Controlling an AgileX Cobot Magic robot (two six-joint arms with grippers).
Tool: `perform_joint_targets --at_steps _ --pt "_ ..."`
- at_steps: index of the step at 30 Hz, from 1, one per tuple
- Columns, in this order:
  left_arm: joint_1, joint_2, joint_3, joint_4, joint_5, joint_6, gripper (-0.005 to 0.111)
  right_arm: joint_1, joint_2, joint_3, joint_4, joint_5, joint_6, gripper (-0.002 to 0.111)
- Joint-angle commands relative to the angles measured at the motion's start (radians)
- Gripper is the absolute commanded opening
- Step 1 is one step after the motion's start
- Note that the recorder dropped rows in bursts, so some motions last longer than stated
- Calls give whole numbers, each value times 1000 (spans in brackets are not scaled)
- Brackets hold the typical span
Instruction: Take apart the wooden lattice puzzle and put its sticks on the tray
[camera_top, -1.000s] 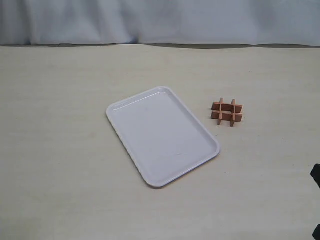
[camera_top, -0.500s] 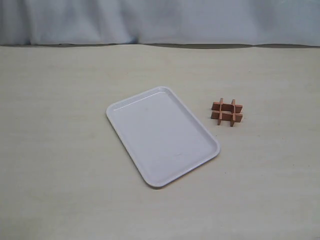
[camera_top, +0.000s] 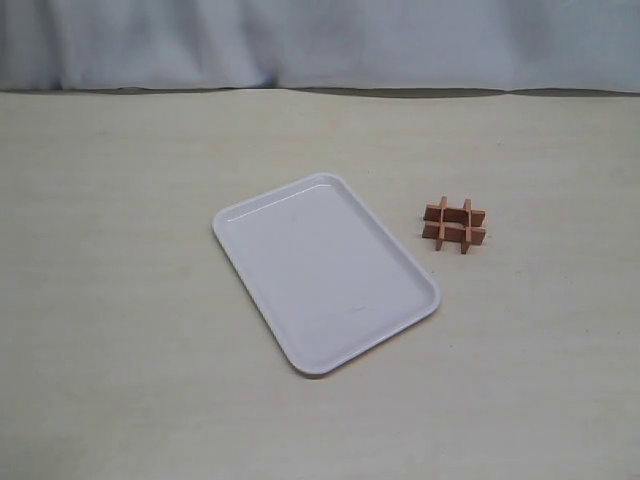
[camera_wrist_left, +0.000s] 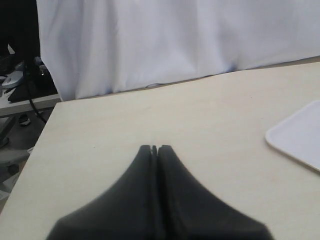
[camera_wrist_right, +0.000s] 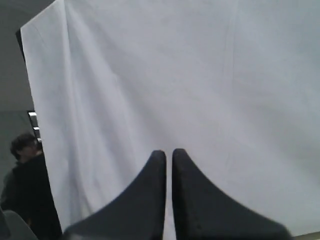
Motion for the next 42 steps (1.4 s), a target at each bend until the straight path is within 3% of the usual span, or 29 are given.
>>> perform_joint_targets --at_steps 1,8,15,22,26,34,42 --pt "4 -2 1 -5 -6 -1 0 -1 -4 -10 57 -38 66 5" --pt "4 -2 1 -5 -6 -1 0 -1 235 -315 70 240 -93 5" --pt "4 -2 1 -5 -6 -1 0 -1 705 -710 67 649 -303 5" --pt "4 -2 1 -5 -6 -1 0 -1 1137 -979 52 1058 -307 5" --pt "4 -2 1 -5 -6 -1 0 60 1308 -999 -29 1085 -231 5" --pt "4 -2 1 17 -8 -1 0 308 1573 -999 -568 1052 326 5" --pt "4 -2 1 19 -8 -1 0 312 1636 -999 -629 1042 466 5"
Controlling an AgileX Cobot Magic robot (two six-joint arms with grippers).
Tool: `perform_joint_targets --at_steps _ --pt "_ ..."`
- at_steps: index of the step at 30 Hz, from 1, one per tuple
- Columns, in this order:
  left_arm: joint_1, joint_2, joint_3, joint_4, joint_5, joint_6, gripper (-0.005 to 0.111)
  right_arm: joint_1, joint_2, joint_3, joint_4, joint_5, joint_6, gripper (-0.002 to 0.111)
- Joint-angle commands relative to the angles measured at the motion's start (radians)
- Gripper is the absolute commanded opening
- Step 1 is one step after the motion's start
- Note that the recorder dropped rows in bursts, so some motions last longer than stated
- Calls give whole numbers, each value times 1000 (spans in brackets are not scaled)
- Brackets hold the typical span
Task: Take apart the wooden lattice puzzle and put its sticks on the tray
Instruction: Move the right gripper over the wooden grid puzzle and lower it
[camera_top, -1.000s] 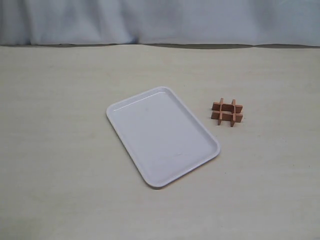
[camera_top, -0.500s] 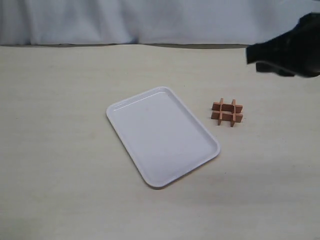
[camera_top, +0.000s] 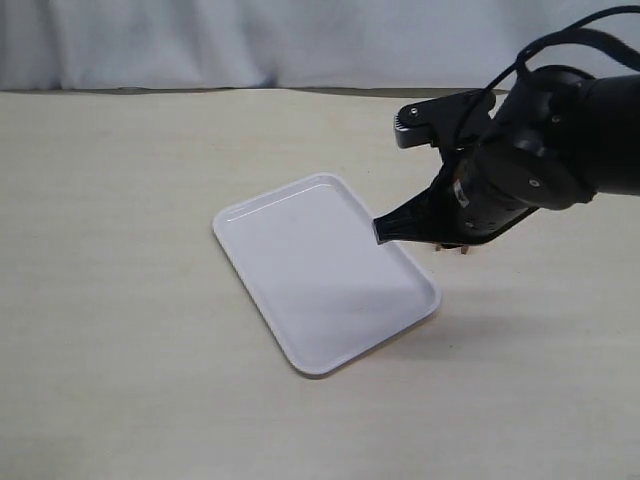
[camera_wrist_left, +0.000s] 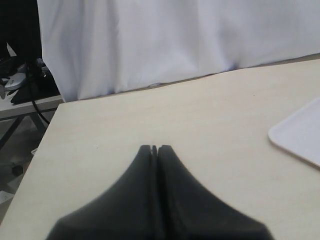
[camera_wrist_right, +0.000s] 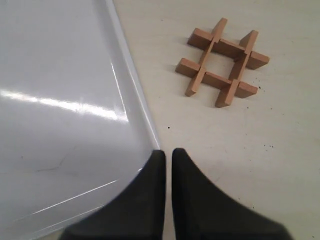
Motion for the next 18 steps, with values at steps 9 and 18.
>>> perform_joint_targets --at_steps 9,18 --pt "4 -2 1 1 -8 -1 0 1 1 -9 -19 -7 60 31" --pt "4 -2 1 3 -8 -1 0 -74 37 -7 65 -8 1 42"
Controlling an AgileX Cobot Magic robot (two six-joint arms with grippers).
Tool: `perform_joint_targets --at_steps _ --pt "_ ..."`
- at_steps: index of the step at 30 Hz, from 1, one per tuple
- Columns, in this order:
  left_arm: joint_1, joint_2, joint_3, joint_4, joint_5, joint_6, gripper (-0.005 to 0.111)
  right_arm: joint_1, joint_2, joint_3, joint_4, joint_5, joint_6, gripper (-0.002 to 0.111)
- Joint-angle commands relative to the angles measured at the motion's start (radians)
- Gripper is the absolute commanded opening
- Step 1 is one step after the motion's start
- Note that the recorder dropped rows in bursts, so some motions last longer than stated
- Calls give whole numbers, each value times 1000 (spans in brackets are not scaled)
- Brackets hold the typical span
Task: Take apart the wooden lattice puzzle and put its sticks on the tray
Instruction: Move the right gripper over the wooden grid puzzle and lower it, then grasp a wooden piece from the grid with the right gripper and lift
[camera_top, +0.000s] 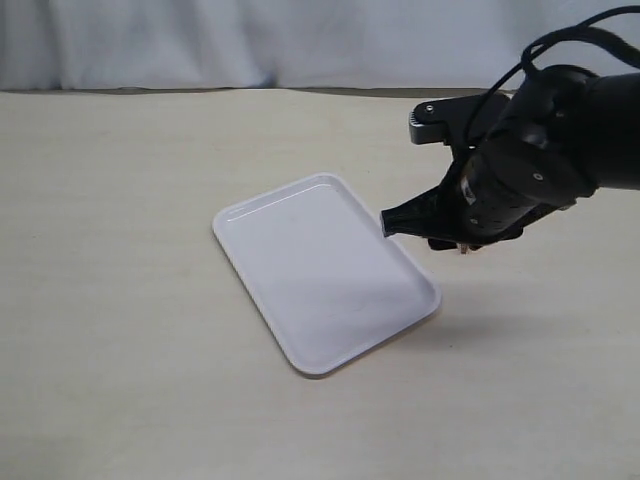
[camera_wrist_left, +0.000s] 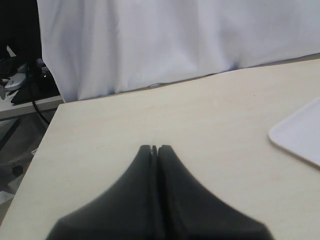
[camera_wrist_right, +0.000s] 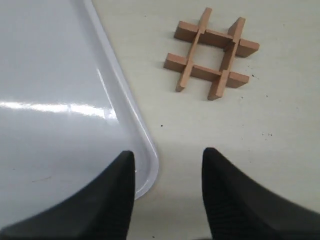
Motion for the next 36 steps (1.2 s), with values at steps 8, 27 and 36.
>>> perform_joint_targets --at_steps 8,27,36 --pt "4 -2 1 4 -6 -1 0 -134 63 -7 34 -63 -54 42" --pt "4 -2 1 1 -6 -1 0 -277 275 -7 23 -344 -26 39" --pt "4 -2 1 0 -9 -1 0 -277 295 -7 12 -370 -20 17"
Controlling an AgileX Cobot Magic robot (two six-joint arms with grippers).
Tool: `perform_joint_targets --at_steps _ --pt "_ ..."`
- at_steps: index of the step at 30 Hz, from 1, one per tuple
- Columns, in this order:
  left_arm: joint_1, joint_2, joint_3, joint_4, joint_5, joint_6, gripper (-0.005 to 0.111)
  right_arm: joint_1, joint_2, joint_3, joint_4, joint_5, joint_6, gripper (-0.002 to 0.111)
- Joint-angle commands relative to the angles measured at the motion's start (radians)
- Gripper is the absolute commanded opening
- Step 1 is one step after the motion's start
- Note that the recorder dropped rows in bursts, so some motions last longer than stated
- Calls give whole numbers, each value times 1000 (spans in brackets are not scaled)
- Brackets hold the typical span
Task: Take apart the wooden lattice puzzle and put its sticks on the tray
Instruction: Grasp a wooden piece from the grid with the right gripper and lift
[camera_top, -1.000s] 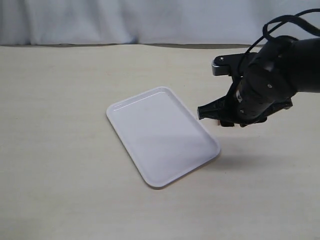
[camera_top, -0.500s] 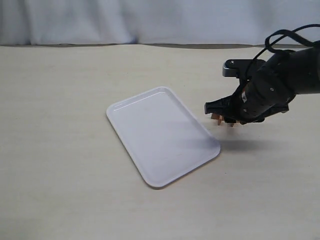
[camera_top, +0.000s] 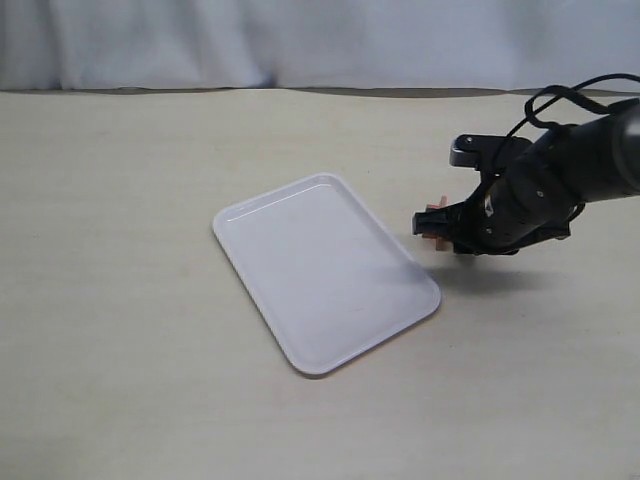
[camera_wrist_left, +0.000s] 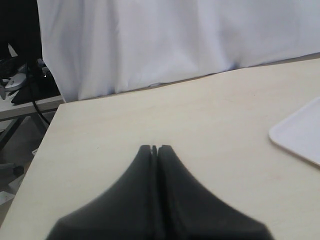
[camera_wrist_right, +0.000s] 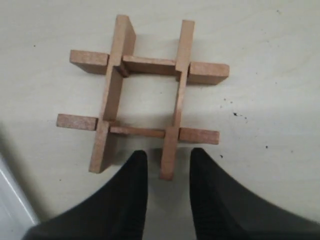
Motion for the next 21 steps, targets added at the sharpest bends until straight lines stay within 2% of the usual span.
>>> perform_joint_targets --at_steps 1,4,13,21 --pt "4 -2 1 -3 -9 -1 0 -6 5 -6 -16 -12 14 13" --pt "4 -2 1 -3 -9 -1 0 -6 5 -6 -16 -12 18 4" --pt "4 -2 1 -3 -9 -1 0 -6 -21 -6 -16 -8 20 5" --pt "4 -2 1 -3 -9 -1 0 -5 -309 17 -18 100 -13 5"
